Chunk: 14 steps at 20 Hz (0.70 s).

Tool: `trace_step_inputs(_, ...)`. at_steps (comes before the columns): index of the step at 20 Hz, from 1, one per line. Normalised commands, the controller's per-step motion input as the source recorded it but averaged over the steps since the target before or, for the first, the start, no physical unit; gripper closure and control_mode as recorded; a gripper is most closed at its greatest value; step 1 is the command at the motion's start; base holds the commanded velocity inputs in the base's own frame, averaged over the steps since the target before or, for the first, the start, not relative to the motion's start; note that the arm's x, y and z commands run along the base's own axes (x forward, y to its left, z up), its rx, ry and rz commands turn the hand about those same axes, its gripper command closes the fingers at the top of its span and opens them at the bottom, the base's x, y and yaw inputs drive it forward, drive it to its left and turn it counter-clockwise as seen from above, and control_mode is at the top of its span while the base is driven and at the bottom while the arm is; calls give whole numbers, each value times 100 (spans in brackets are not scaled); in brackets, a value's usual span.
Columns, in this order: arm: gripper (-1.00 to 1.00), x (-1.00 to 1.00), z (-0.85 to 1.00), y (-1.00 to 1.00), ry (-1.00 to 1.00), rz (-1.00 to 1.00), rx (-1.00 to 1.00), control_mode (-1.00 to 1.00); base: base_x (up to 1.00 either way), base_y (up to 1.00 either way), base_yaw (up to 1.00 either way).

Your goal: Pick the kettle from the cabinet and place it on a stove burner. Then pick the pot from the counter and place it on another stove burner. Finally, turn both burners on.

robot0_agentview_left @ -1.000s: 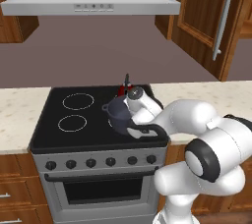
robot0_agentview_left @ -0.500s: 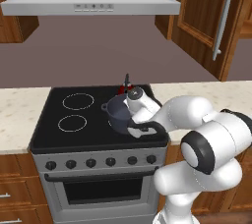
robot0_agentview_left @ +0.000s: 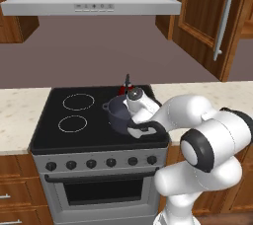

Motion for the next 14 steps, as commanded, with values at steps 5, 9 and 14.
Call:
trace_step_inputs(5, -100, 0, 0, 1, 0, 0, 0, -100, 0, 0, 0)
trace_step_inputs(9, -100, 0, 9, 1, -3, 0, 0, -100, 0, 0, 0)
trace_step_inputs(14, -100, -1, 25, 0, -4, 0, 0, -100, 0, 0, 0)
